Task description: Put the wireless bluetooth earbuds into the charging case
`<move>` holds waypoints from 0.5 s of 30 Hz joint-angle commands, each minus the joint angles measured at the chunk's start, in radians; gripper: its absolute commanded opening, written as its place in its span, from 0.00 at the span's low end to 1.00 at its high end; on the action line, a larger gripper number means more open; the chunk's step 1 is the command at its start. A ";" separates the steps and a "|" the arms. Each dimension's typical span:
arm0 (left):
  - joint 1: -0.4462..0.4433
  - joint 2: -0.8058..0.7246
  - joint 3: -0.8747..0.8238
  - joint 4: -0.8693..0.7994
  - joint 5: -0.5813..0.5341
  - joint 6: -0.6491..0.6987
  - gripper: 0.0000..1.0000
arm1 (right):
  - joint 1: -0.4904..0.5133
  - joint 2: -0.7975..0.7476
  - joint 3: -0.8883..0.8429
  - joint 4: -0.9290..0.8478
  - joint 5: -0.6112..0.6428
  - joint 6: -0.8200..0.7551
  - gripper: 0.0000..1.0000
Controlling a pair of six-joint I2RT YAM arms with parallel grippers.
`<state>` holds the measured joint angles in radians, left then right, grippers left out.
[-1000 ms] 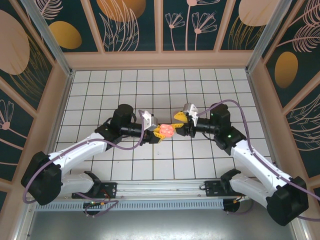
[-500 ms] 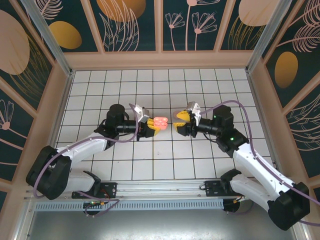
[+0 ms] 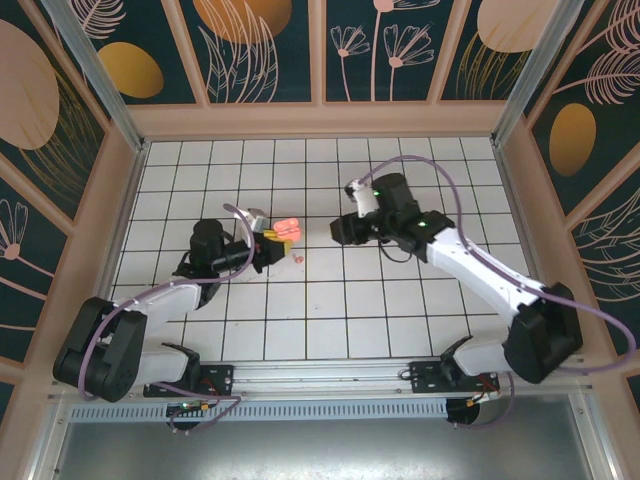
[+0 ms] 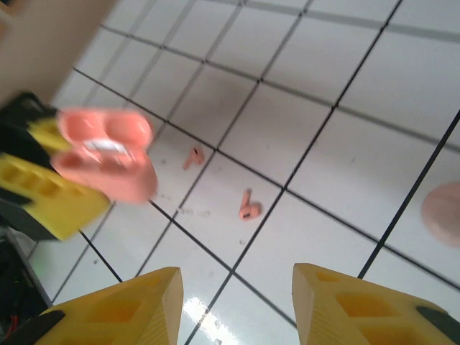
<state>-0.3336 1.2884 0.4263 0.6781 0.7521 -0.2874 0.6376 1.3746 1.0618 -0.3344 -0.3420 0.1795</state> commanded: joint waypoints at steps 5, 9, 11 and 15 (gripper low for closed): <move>0.120 -0.067 -0.044 0.006 -0.123 -0.083 0.24 | 0.107 0.225 0.161 -0.116 0.095 0.117 0.45; 0.160 -0.069 -0.065 0.009 -0.179 -0.105 0.24 | 0.115 0.390 0.274 -0.144 0.068 0.111 0.45; 0.175 -0.069 -0.072 0.008 -0.199 -0.113 0.24 | 0.118 0.464 0.328 -0.164 0.062 0.107 0.44; 0.200 -0.077 -0.086 0.002 -0.236 -0.128 0.24 | 0.125 0.592 0.427 -0.212 0.057 0.105 0.43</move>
<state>-0.1486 1.2308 0.3492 0.6758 0.5591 -0.3878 0.7509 1.9202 1.4296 -0.4767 -0.2855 0.2722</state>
